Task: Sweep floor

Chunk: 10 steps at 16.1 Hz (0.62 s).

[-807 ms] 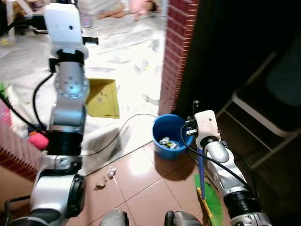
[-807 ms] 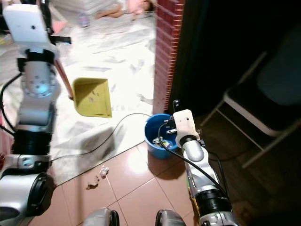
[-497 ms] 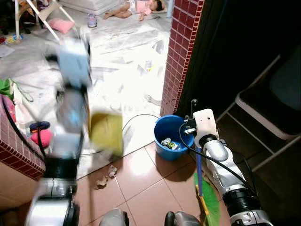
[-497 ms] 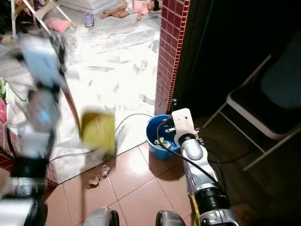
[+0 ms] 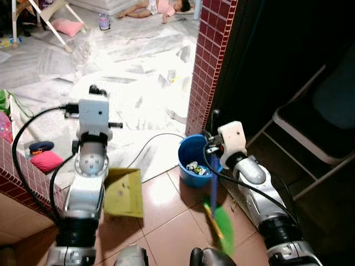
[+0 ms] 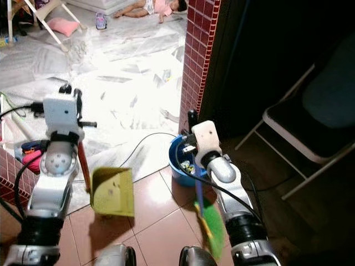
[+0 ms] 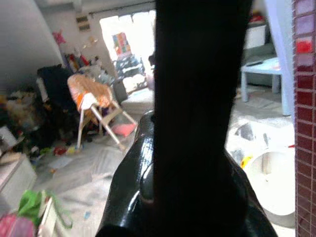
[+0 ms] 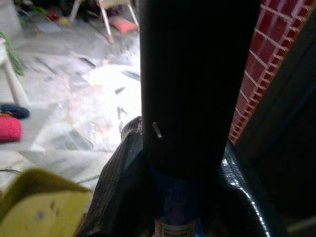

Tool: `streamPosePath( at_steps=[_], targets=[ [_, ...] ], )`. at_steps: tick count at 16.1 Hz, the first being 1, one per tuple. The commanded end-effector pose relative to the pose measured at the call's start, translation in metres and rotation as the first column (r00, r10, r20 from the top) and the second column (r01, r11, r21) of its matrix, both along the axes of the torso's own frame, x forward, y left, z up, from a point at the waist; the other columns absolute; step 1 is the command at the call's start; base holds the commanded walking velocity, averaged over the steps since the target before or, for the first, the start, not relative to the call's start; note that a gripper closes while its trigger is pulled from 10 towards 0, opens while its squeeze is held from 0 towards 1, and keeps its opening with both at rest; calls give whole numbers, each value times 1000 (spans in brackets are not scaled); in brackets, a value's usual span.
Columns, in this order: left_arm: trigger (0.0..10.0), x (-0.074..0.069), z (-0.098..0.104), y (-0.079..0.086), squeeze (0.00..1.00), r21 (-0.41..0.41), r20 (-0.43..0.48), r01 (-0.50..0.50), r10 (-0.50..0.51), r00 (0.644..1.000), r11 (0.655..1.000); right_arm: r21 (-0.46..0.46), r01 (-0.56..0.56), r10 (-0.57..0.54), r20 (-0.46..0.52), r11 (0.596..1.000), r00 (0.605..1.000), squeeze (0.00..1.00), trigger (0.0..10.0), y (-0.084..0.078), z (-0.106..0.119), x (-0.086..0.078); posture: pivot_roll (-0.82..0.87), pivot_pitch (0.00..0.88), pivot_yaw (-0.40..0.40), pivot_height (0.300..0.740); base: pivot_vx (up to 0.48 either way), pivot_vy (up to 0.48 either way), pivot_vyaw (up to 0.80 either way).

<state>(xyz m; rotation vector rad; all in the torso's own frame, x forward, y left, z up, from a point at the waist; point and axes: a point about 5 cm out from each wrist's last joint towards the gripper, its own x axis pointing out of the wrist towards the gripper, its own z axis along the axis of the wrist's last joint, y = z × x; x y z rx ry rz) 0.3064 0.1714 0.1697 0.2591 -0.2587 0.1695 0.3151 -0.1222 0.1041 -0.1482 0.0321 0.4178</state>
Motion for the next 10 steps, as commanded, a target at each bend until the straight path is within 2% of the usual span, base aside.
streamPosePath(
  at_steps=[1,3,5,8,10],
  targets=[
    [10000,-3,11,6,0,2,40,-39,39,998,999,20,-27,26,62,999,998,0,10000,5,13,3,5,63,-17,740,0,0,0],
    [10000,-7,5,1,0,-66,18,-15,17,1000,998,21,-59,57,74,998,996,0,10000,8,13,3,10,54,-20,740,0,0,656],
    [10000,-9,8,-4,0,-111,36,21,-17,999,994,26,-67,65,77,997,995,0,10000,9,14,4,13,56,-17,740,0,0,800],
    [10000,-9,8,-10,0,-115,23,27,-24,999,993,37,-73,69,83,997,994,0,10000,12,16,4,13,58,-15,740,0,0,731],
    [10000,-10,8,-15,0,-110,17,41,-39,999,993,-10,-68,69,161,998,985,0,10000,13,31,6,11,62,-10,740,0,0,0]
  ],
)
